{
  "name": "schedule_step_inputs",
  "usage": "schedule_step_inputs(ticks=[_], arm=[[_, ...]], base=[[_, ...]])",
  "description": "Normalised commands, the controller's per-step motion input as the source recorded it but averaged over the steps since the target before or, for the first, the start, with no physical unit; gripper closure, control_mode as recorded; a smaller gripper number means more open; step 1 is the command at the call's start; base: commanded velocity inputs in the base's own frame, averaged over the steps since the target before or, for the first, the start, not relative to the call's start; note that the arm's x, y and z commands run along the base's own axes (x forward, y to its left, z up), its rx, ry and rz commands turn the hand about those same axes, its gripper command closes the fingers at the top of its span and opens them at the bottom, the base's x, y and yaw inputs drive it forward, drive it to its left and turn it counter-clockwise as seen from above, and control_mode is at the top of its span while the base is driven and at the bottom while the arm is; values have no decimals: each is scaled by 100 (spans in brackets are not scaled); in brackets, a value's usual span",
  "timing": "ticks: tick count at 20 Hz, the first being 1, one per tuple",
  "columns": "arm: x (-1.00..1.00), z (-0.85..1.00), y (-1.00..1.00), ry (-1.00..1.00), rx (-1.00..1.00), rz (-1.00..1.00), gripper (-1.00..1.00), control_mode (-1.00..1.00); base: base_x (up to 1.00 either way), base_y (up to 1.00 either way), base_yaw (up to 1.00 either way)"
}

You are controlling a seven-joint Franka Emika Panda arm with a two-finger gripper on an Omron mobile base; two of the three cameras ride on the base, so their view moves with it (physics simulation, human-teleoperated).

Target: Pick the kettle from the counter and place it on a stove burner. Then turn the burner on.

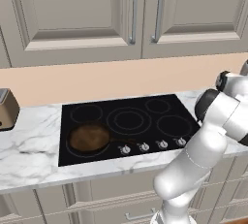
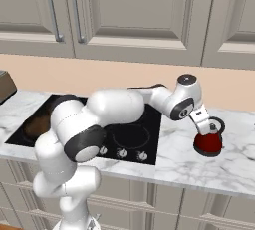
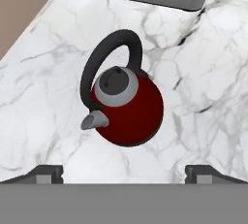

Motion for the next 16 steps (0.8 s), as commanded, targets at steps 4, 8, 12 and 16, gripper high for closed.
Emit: schedule_step_inputs(ticks=[4,8,12,16], arm=[[28,0,-26,0,2,-3,-100,-100],[30,-1,-32,-2,1,-1,-100,-100],[30,0,-33,-2,3,0,-100,-100],[31,0,-40,-1,4,0,-100,-100]], base=[[0,0,0],[0,0,0],[0,0,0],[0,0,0]])
